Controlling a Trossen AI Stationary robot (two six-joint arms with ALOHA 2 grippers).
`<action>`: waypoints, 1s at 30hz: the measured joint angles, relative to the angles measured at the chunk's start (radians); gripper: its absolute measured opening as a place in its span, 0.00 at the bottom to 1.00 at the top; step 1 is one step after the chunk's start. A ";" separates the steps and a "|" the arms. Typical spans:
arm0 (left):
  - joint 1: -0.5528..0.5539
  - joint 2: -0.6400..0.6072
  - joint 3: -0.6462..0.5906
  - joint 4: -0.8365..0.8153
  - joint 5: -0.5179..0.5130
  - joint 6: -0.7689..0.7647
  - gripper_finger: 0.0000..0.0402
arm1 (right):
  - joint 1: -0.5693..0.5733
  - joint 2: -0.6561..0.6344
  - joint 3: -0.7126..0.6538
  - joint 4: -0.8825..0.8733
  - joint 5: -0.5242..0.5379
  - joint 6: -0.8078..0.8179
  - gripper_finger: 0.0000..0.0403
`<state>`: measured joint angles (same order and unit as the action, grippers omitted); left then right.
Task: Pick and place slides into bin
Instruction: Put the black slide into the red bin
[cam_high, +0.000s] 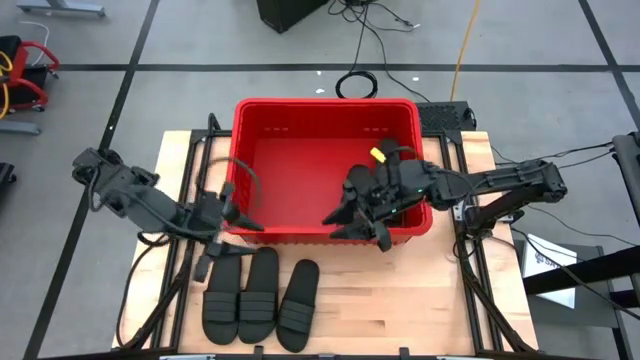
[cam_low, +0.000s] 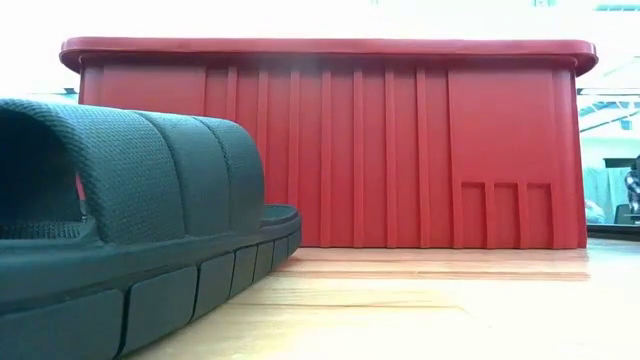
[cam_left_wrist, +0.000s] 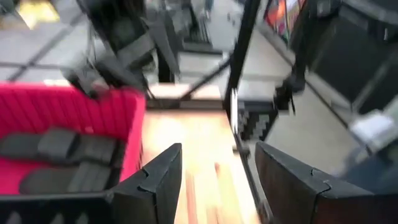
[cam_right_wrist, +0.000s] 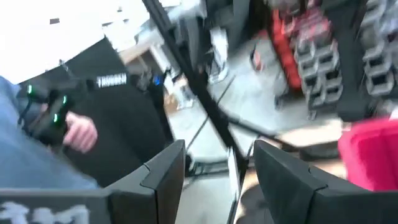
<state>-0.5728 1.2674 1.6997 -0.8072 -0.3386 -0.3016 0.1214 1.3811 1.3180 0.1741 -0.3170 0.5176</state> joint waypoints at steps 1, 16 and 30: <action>0.000 0.011 0.000 -0.023 0.009 -0.006 0.50 | -0.004 -0.004 0.002 0.006 0.019 -0.008 0.45; 0.009 0.207 0.000 -0.273 0.259 0.025 0.50 | -0.057 -0.018 0.000 0.000 0.085 -0.032 0.45; 0.140 0.327 -0.009 -0.195 0.507 0.246 0.50 | -0.064 -0.031 0.000 0.045 0.187 -0.055 0.45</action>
<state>-0.4332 1.5946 1.6903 -1.0025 0.1683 -0.0558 0.0578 1.3503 1.3178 0.2186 -0.1303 0.4625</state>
